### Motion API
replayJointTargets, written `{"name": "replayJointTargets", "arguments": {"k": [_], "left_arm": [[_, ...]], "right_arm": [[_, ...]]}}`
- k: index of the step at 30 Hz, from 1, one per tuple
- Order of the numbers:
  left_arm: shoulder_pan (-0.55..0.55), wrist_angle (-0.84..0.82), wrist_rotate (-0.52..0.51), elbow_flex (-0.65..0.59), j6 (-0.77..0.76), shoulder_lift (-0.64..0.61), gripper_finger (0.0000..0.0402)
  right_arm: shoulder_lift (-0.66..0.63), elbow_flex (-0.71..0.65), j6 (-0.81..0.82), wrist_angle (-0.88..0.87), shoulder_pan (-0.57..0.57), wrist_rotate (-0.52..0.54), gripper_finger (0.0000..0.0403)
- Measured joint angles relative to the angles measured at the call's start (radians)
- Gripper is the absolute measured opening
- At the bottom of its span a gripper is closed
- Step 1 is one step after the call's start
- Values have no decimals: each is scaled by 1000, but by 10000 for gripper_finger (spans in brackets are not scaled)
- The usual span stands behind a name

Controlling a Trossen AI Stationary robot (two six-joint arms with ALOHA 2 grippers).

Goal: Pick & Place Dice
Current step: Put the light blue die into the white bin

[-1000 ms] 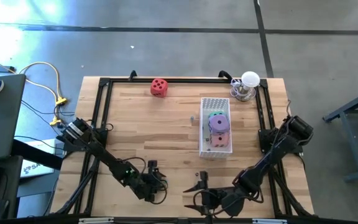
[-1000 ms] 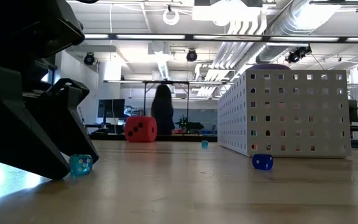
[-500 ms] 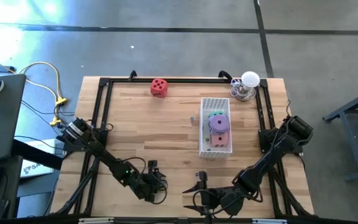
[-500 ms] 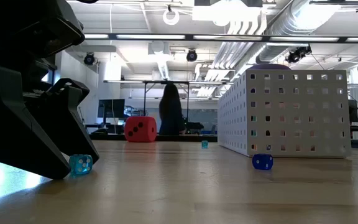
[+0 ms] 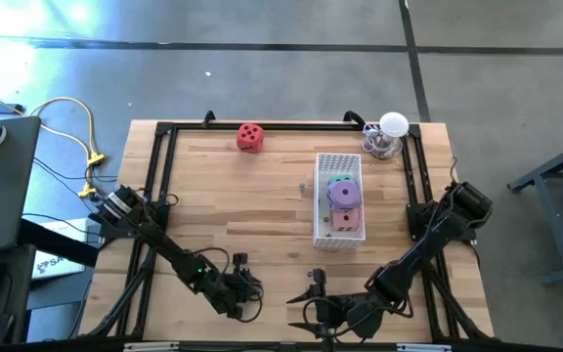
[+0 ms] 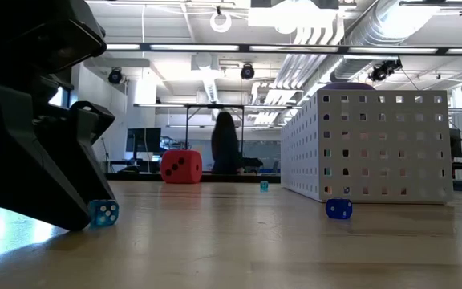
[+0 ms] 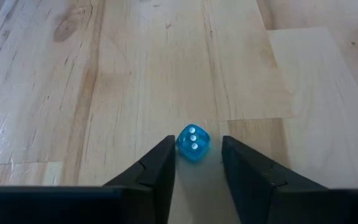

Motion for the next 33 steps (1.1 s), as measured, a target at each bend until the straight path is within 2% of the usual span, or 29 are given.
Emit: {"name": "replayJointTargets", "arguments": {"k": [7,19,25,33], "left_arm": [[0,-2,-2,0,0,0,98],[0,-3,-14,-1,0,0,96],[0,-1,-47,-2,1,1,88],[1,7,-53,-3,2,1,46]], "right_arm": [[0,0,4,0,0,0,211],[4,0,33,-6,-6,-1,211],[5,0,133,-39,-22,-25,211],[5,0,313,-143,-54,-26,211]]}}
